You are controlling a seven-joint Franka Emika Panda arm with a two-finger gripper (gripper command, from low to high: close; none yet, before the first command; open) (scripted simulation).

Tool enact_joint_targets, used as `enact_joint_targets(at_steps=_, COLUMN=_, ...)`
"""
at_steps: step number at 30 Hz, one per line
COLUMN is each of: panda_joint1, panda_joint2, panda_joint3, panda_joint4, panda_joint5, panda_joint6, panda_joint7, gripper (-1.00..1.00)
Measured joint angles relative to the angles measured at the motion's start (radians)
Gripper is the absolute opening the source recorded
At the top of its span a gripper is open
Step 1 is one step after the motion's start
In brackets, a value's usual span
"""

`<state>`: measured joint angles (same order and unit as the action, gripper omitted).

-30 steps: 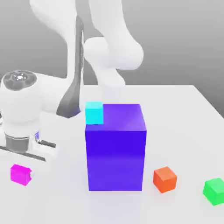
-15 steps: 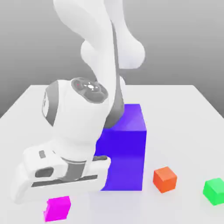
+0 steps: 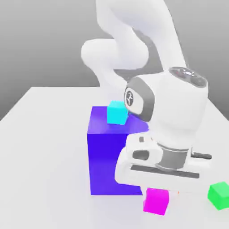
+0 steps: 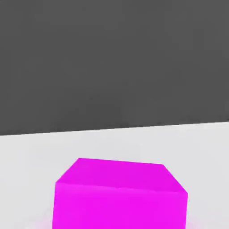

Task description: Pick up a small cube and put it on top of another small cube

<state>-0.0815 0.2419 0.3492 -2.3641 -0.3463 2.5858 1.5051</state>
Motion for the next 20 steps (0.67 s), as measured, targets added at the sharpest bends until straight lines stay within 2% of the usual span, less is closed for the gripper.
enact_joint_targets(at_steps=9, panda_joint1=0.163, panda_joint2=-0.029, panda_joint3=0.107, panda_joint4=-0.026, panda_joint5=0.157, panda_joint6=-0.011, panda_joint7=0.411, gripper=-1.0)
enact_joint_targets(at_steps=11, panda_joint1=0.215, panda_joint2=-0.006, panda_joint3=0.128, panda_joint4=-0.008, panda_joint5=0.143, panda_joint6=-0.011, panda_joint7=0.476, gripper=-1.0)
enact_joint_targets(at_steps=14, panda_joint1=0.272, panda_joint2=0.087, panda_joint3=0.079, panda_joint4=0.006, panda_joint5=0.061, panda_joint6=0.061, panda_joint7=0.55, gripper=-1.0)
enact_joint_targets(at_steps=15, panda_joint1=0.289, panda_joint2=0.121, panda_joint3=0.058, panda_joint4=0.01, panda_joint5=0.03, panda_joint6=0.087, panda_joint7=0.573, gripper=1.0)
enact_joint_targets(at_steps=20, panda_joint1=0.289, panda_joint2=0.121, panda_joint3=0.058, panda_joint4=0.01, panda_joint5=0.03, panda_joint6=0.087, panda_joint7=0.573, gripper=1.0)
